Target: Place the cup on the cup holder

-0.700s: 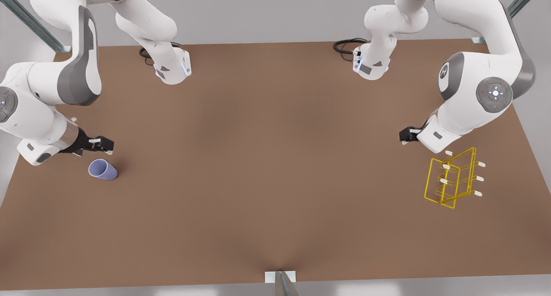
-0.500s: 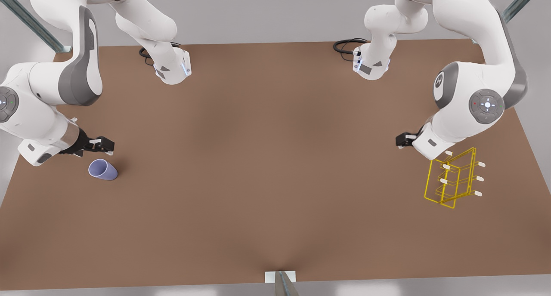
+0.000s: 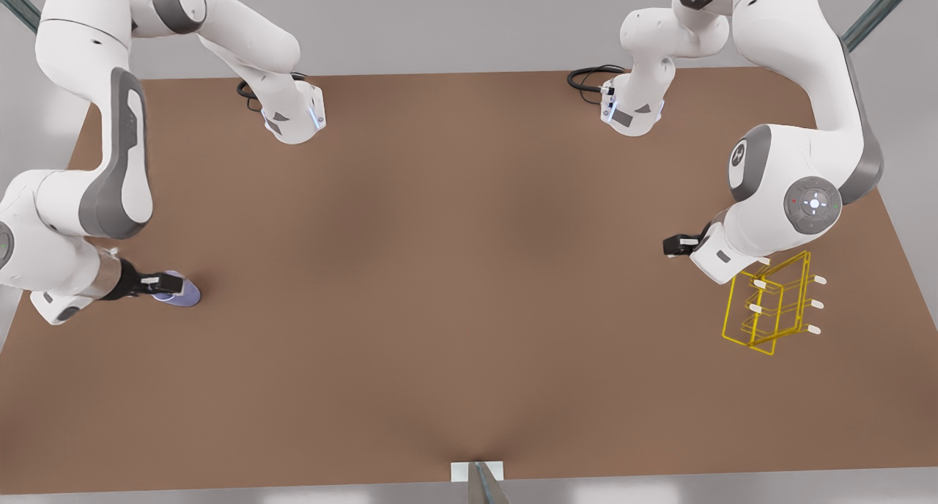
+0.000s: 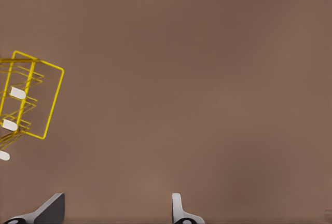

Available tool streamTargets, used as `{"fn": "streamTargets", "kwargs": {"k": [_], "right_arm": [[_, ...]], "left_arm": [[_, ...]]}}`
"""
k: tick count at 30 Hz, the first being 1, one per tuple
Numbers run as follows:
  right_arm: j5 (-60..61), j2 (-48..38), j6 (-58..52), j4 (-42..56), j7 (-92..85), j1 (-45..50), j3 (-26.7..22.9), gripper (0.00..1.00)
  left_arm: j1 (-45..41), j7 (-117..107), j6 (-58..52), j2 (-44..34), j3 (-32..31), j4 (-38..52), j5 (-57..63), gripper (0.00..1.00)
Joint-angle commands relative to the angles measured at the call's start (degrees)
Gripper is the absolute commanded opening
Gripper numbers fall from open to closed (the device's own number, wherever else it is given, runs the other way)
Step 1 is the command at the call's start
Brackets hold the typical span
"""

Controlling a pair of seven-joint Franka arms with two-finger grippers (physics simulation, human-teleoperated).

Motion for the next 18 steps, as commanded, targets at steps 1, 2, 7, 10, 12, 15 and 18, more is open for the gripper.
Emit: {"fn": "streamTargets", "kwargs": {"k": [1, 2, 7, 10, 12, 15, 18], "right_arm": [[0.23, 0.29, 3.26, -0.37, -7.65, -0.66, -0.10, 1.00], [0.23, 1.08, 3.79, -1.33, -7.30, -0.74, -0.19, 1.00], [-0.65, 6.27, 5.63, -0.81, -6.95, 1.28, -0.19, 1.00], [-0.56, 7.32, 7.39, -1.77, -2.29, 3.39, -0.19, 1.00], [-0.56, 4.86, 9.59, -7.04, -2.29, 2.86, -0.19, 1.00], [-0.56, 3.10, 10.91, -10.12, -2.38, 1.81, -0.10, 1.00], [-0.83, 0.91, 14.50, -11.96, -2.38, 2.95, 0.07, 1.00]], "left_arm": [[-0.09, -1.13, -0.23, -0.07, -0.01, -0.06, 0.00, 1.00], [-0.09, -1.13, -0.23, -0.07, -0.01, -0.06, 0.00, 1.00], [-0.35, -1.13, -0.23, 0.28, -0.10, -0.15, 0.00, 1.00], [-0.26, -1.21, -0.32, 0.28, -0.10, -0.24, 0.00, 1.00], [-0.35, -1.22, -0.58, 0.37, -0.10, -0.15, 0.00, 1.00], [-0.35, -1.22, -0.58, 0.37, -0.10, -0.33, 0.00, 1.00], [-0.44, -2.71, -0.67, 0.37, -0.10, -0.41, 0.00, 1.00]]}}
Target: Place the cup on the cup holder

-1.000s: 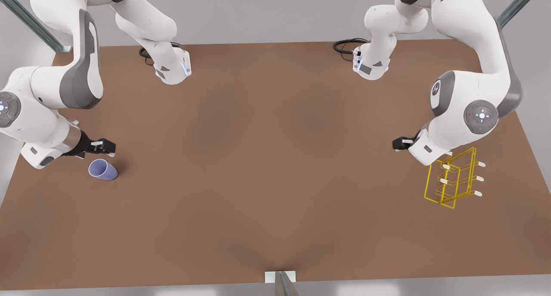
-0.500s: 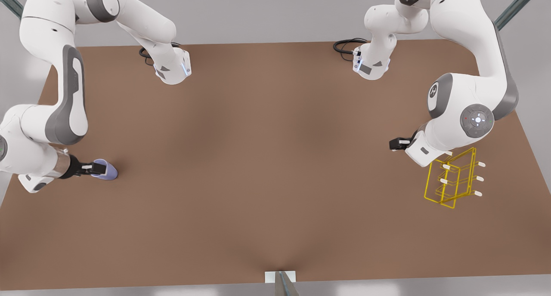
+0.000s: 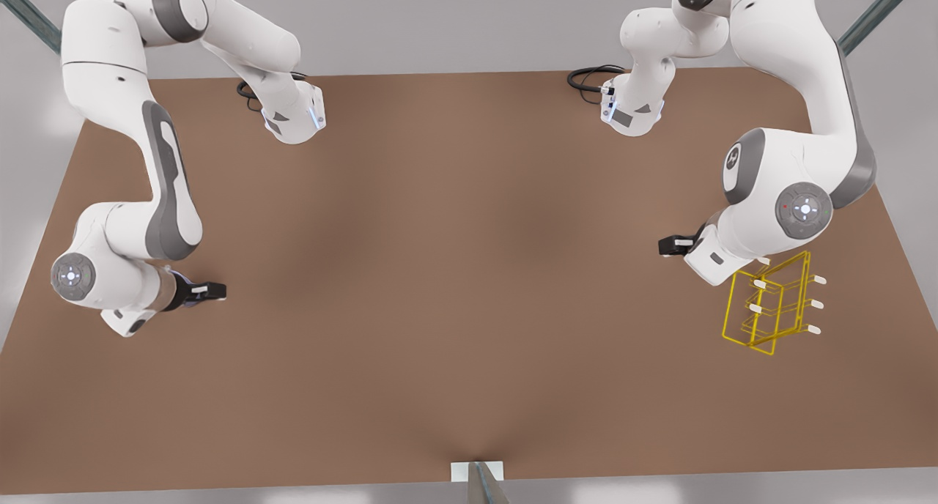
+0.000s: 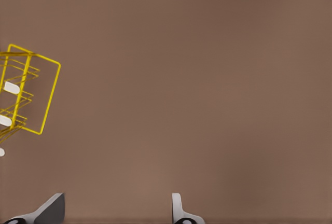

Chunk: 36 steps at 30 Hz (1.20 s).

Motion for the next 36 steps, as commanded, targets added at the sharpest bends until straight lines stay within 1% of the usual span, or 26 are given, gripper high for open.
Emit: {"fn": "streamTargets", "kwargs": {"k": [1, 4, 9, 11, 16, 17, 18, 19, 24, 26, 29, 31, 32, 33, 34, 35, 36], "right_arm": [[-1.57, -2.19, 6.68, -2.57, -0.01, 0.31, 0.28, 1.00], [-1.57, -4.13, 7.39, -6.53, -0.01, -0.40, 0.36, 1.00], [-1.66, -5.89, 7.83, -9.60, 2.45, 0.21, 0.45, 1.00], [-1.66, -9.40, 13.98, -16.19, 2.45, 0.22, 0.54, 1.00], [-1.84, -8.87, 13.55, -16.20, 2.89, -0.58, 0.54, 1.00], [-1.92, -9.57, 14.42, -17.59, 2.89, -0.40, 0.54, 1.00], [-1.84, -12.03, 19.76, -22.94, 2.89, -0.40, 0.54, 1.00], [-1.84, -12.91, 20.84, -24.37, 2.98, -0.57, 0.54, 1.00], [-1.84, -12.66, 21.28, -25.34, 3.94, -0.22, 0.54, 1.00], [-2.36, -11.34, 24.09, -25.69, 4.03, -0.48, 0.54, 1.00], [-4.30, -9.75, 25.14, -25.69, 4.12, -0.66, 0.45, 1.00], [-5.08, -8.79, 26.03, -25.69, 4.03, -1.80, 0.45, 1.00], [-6.93, -8.87, 26.11, -25.86, 3.94, -3.91, 0.54, 1.00], [-9.04, -9.49, 26.20, -27.09, 3.33, -6.46, 0.98, 1.00], [-10.62, -10.10, 26.20, -28.23, 3.06, -9.01, 2.47, 1.00], [-11.24, -9.93, 26.20, -28.33, 2.98, -12.96, 6.07, 1.00], [-12.03, -9.67, 26.38, -28.33, 3.06, -14.64, 7.57, 1.00]], "left_arm": [[-0.11, -1.75, -0.18, -0.07, -0.09, -0.07, 0.04, 1.00], [-0.46, -1.75, -0.62, 0.02, -0.09, 0.02, 0.04, 1.00], [-0.46, -1.57, -1.33, -0.07, -0.09, 0.19, 0.04, 1.00], [-0.64, -1.83, -1.24, 0.02, -0.09, 0.02, -0.05, 1.00], [-1.16, -1.75, -0.71, 1.08, -0.09, 0.72, 0.12, 1.00], [-1.25, -1.75, -0.62, 1.08, -0.09, 0.72, 0.12, 1.00], [-1.25, -1.75, -0.62, 1.08, -0.09, 0.72, 0.12, 1.00], [-0.99, -1.57, -0.62, 0.99, -0.09, 0.72, 0.04, 1.00], [-0.46, -0.96, -0.71, 0.64, 0.18, 0.72, 0.04, 1.00], [-0.46, -0.96, -0.71, 0.64, 0.18, 0.72, 0.04, 1.00], [-1.07, -1.75, -0.62, 0.99, 0.09, 0.63, 0.12, 1.00], [-1.43, -1.75, -0.62, 1.16, 0.00, 0.63, 0.12, 1.00], [-1.51, -1.75, -0.62, 1.08, 0.00, 0.63, 0.12, 1.00], [-1.51, -1.75, -0.62, 1.08, 0.00, 0.63, 0.12, 1.00], [-1.51, -1.75, -0.62, 1.08, 0.00, 0.63, 0.12, 1.00], [-1.43, -1.75, -0.62, 1.08, 0.00, 0.63, 0.12, 1.00], [-1.51, -1.75, -0.71, 1.08, 0.00, 0.63, 0.12, 1.00]]}}
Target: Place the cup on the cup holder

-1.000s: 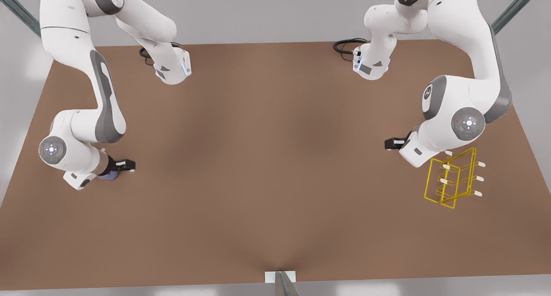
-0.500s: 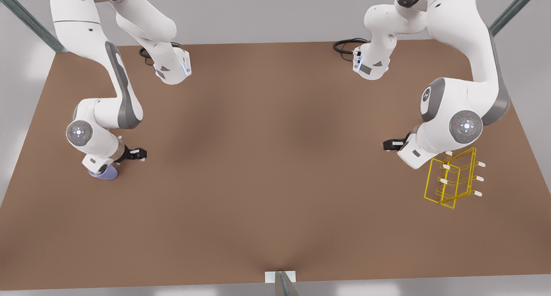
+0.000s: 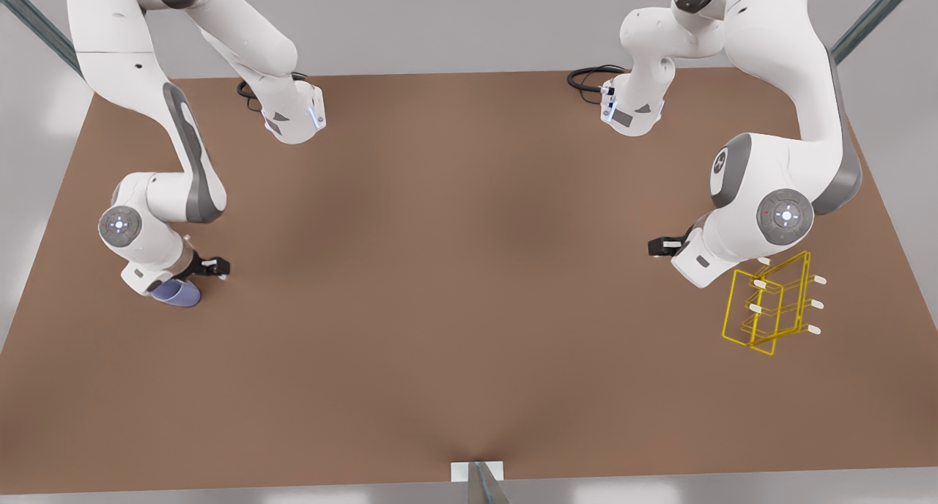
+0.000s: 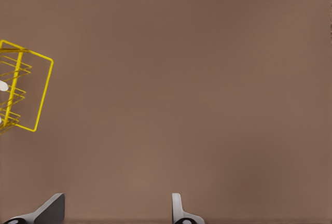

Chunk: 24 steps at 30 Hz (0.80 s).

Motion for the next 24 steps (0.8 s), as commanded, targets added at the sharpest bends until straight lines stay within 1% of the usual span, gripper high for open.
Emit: {"fn": "streamTargets", "kwargs": {"k": [1, 8, 9, 10, 11, 13, 14, 18, 19, 21, 22, 23, 24], "right_arm": [[-2.76, 0.26, 2.08, -0.11, -0.05, -1.66, 1.46, 1.00], [-5.57, 1.58, 3.31, 0.59, -1.90, -4.82, 1.81, 1.00], [-6.10, 1.67, 3.57, 0.59, -4.01, -6.14, 2.33, 1.00], [-6.19, 2.72, 5.15, 0.59, -4.36, -8.16, 3.65, 1.00], [-6.98, 4.04, 6.21, 0.59, -4.36, -11.68, 7.08, 1.00], [-7.24, 4.74, 6.82, 0.59, -4.80, -12.82, 8.05, 1.00], [-7.33, 4.74, 7.00, 0.59, -7.96, -12.91, 8.14, 1.00], [-7.33, 5.36, 7.97, 0.59, -10.51, -14.85, 10.16, 1.00], [-7.33, 5.71, 8.31, 0.51, -10.51, -14.93, 10.16, 1.00], [-7.33, 6.41, 8.76, 0.42, -10.69, -15.64, 10.51, 1.00], [-7.33, 6.68, 9.37, 0.42, -10.69, -16.16, 10.60, 1.00], [-7.33, 6.76, 9.46, 0.33, -10.51, -16.25, 10.60, 1.00], [-7.42, 7.12, 9.55, 0.33, -10.42, -16.60, 10.60, 1.00]], "left_arm": [[-0.01, -0.42, -0.15, -0.07, -0.01, 0.03, 0.04, 1.00], [-0.63, -0.33, -0.33, 0.02, -0.10, -0.41, -0.13, 1.00], [-1.50, -0.07, -1.99, 0.11, -0.62, -0.50, -1.71, 1.00], [-1.51, -0.15, -4.11, 0.02, -2.90, -0.15, -3.38, 1.00], [-1.86, -0.33, -6.92, -0.24, -6.16, -0.06, -2.77, 1.00], [-3.70, -0.77, -8.33, -0.42, -6.78, -0.06, -1.19, 1.00], [-5.37, -0.86, -8.86, -0.51, -7.39, -0.06, 2.77, 1.00], [-5.46, -3.40, -8.42, -0.25, -7.48, 0.56, 2.33, 1.00], [-5.37, -7.35, -7.98, 0.02, -7.48, 2.40, 2.33, 1.00], [-4.58, -10.26, -4.47, 0.37, -6.95, 3.46, 2.77, 1.00], [-4.23, -10.61, -2.26, 1.60, -6.60, 3.37, 2.77, 1.00], [-2.39, -10.61, -2.26, 3.53, -6.60, 3.55, 2.24, 1.00], [-1.16, -10.52, -2.44, 3.71, -6.60, 3.63, 1.89, 1.00]]}}
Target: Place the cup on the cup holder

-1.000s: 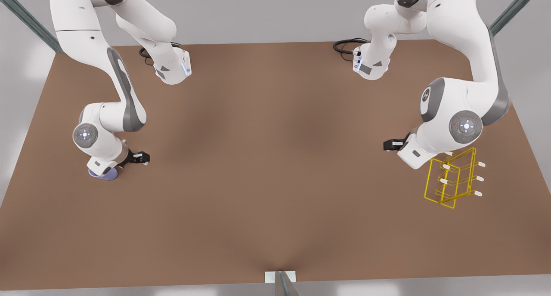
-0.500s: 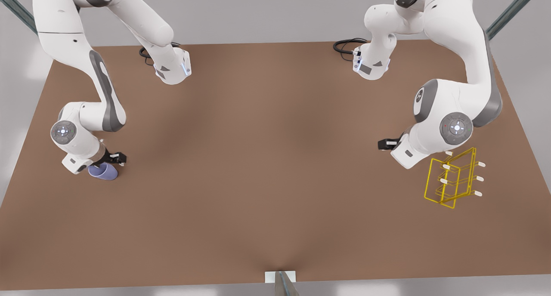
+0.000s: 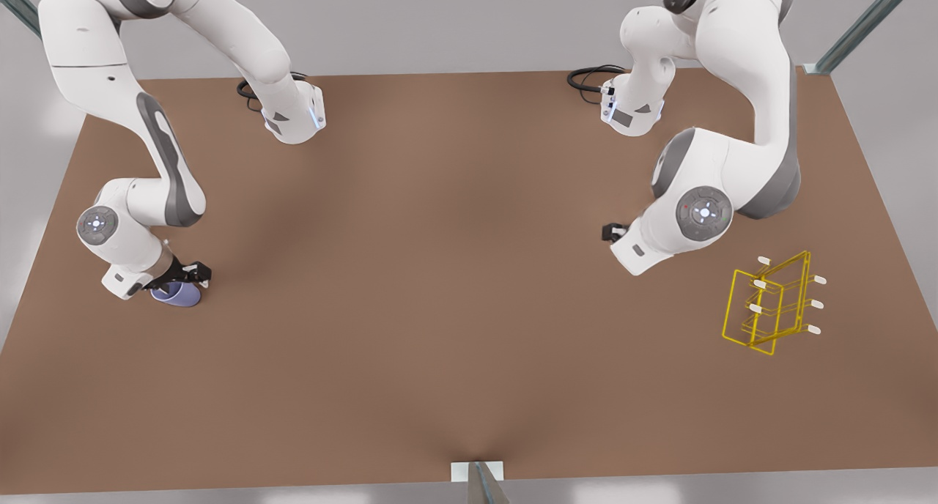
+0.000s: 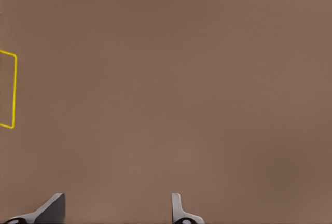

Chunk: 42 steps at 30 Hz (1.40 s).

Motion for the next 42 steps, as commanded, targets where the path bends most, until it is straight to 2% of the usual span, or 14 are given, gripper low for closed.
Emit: {"fn": "streamTargets", "kwargs": {"k": [1, 3, 24, 25, 26, 37, 42], "right_arm": [[0.07, 0.34, 1.42, 0.00, -5.26, -0.20, 0.05, 1.00], [0.07, 0.78, 2.56, -0.08, -5.35, -0.99, 0.40, 1.00], [-3.79, 7.64, 5.81, -0.44, -5.08, -5.83, 2.08, 1.00], [-3.79, 7.64, 5.81, -0.44, -4.91, -5.92, 2.08, 0.55], [-3.79, 7.64, 5.81, -0.44, -4.73, -6.27, 2.08, 0.21], [-3.88, 7.55, 5.73, -0.35, -4.82, -7.50, 2.95, 0.21], [-3.53, 4.65, 1.68, 0.27, -4.29, -9.17, 8.40, 0.21]], "left_arm": [[2.66, -6.84, 1.79, -0.19, -0.11, 0.22, -0.60, 1.00], [3.01, -7.45, 1.61, -0.19, -0.12, 0.22, -3.42, 1.00], [2.48, -8.07, 1.87, 0.42, -0.03, -0.05, -2.80, 1.00], [2.48, -8.07, 1.87, 0.42, -0.03, -0.05, -2.80, 1.00], [2.48, -8.07, 1.87, 0.42, -0.03, -0.05, -2.80, 1.00], [2.40, -8.95, 1.88, 0.42, -0.20, 0.04, -2.80, 1.00], [2.40, -8.86, 2.23, 0.69, -0.12, 0.13, -1.75, 1.00]]}}
